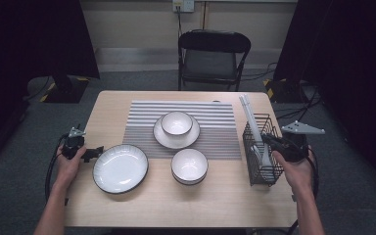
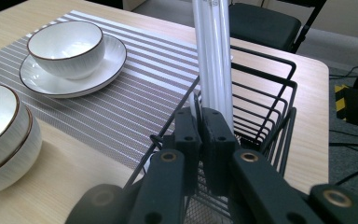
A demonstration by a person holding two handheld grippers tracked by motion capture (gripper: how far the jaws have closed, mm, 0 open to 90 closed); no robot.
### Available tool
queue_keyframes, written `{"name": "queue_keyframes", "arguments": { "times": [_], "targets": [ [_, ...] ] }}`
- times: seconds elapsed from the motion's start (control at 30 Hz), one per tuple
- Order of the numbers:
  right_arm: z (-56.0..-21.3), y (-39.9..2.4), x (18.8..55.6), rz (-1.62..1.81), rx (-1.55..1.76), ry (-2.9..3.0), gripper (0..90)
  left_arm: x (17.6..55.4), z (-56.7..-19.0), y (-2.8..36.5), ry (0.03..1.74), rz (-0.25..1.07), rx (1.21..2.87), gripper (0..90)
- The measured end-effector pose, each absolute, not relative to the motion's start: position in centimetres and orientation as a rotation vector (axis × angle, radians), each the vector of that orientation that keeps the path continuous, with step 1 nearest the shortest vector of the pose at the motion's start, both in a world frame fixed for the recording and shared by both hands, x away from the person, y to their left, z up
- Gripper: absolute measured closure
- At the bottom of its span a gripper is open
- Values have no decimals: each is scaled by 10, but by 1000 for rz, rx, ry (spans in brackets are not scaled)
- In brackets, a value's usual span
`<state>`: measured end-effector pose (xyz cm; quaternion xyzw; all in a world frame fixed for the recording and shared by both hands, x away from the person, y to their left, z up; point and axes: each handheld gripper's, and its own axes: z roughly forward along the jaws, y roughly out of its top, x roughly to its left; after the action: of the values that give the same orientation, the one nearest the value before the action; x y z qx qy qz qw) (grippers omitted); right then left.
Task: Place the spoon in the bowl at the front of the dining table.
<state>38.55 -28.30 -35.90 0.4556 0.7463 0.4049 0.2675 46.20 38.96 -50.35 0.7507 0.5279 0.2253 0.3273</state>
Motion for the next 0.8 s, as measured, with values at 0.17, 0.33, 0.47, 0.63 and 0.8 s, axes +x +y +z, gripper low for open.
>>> {"name": "queue_keyframes", "arguments": {
  "times": [0.17, 0.33, 0.47, 0.63, 0.8],
  "targets": [
    [-361, -280, 387, 1091, 1231, 2021, 860, 462, -503, 390, 1382, 590, 1966, 75],
    [-363, -275, 389, 1066, 1223, 2031, 862, 462, -504, 390, 1381, 590, 1967, 75],
    [-362, -275, 389, 1063, 1231, 2025, 863, 462, -504, 390, 1381, 589, 1967, 75],
    [-361, -276, 388, 1091, 1240, 2010, 864, 462, -504, 390, 1380, 589, 1966, 75],
    [-356, -278, 386, 1104, 1241, 1996, 865, 462, -504, 390, 1380, 589, 1967, 75]
  ]
}}
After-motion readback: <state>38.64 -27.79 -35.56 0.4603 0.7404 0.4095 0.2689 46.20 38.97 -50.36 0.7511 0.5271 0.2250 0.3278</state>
